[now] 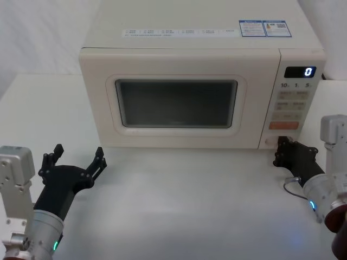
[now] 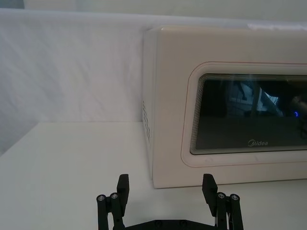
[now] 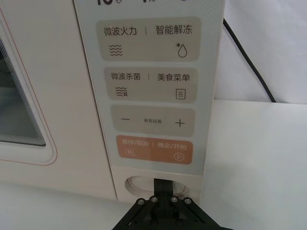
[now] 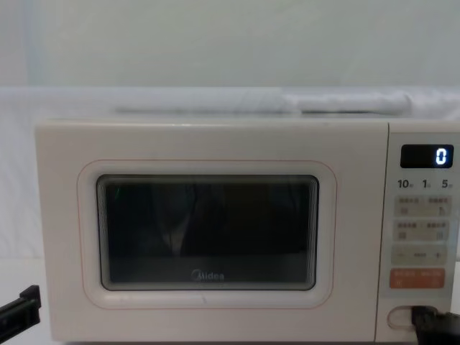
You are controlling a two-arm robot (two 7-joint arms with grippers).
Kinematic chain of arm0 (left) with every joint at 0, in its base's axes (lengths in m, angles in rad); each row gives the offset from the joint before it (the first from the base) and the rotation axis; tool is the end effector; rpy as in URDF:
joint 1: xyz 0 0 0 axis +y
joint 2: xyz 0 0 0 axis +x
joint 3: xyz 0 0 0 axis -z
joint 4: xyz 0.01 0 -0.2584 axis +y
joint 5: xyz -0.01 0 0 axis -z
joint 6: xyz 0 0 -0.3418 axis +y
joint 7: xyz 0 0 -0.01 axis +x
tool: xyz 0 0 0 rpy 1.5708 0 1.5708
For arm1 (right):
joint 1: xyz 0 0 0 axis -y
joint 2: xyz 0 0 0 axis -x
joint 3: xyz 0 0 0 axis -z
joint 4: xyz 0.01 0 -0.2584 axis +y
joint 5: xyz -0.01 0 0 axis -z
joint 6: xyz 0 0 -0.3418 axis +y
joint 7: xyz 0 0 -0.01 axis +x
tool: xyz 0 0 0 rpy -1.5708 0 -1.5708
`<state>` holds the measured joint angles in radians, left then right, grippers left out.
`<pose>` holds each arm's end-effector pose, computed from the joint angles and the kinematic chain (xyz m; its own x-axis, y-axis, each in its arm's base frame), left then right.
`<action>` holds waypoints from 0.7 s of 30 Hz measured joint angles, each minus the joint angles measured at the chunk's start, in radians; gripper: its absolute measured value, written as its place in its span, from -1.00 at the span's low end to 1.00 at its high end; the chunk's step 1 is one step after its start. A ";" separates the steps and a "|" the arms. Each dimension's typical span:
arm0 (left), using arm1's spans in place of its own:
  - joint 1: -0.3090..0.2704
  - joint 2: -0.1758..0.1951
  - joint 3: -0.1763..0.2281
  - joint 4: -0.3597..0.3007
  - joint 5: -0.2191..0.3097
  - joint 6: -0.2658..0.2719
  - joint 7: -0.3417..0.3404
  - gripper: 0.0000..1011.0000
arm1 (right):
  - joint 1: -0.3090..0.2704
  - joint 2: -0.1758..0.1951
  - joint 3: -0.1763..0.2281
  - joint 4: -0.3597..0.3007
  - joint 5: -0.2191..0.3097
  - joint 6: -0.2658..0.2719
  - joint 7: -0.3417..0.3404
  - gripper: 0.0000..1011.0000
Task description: Press the button to open the microwave door with one hand; close the microwave door with the other hand.
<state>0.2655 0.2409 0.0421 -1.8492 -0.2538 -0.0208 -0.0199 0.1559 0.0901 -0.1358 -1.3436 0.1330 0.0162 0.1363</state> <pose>0.2938 0.0265 -0.2558 0.1244 0.9917 -0.0327 -0.9921 0.1239 -0.0176 0.3974 0.0160 -0.2922 0.2429 -0.9694 -0.0365 0.9647 0.2453 -0.0955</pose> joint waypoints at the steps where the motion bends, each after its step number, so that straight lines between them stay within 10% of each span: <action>1: 0.000 0.000 0.000 0.000 0.000 0.000 0.000 0.98 | 0.001 0.000 0.000 0.002 0.000 -0.001 0.000 -1.00; 21: 0.000 0.000 0.000 0.000 0.000 0.000 0.000 0.98 | 0.033 -0.022 -0.009 0.048 -0.010 -0.018 -0.008 -1.00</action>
<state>0.2655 0.2410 0.0422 -1.8492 -0.2538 -0.0208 -0.0199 0.1889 0.0680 -0.1447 -1.2957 0.1232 -0.0014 0.1284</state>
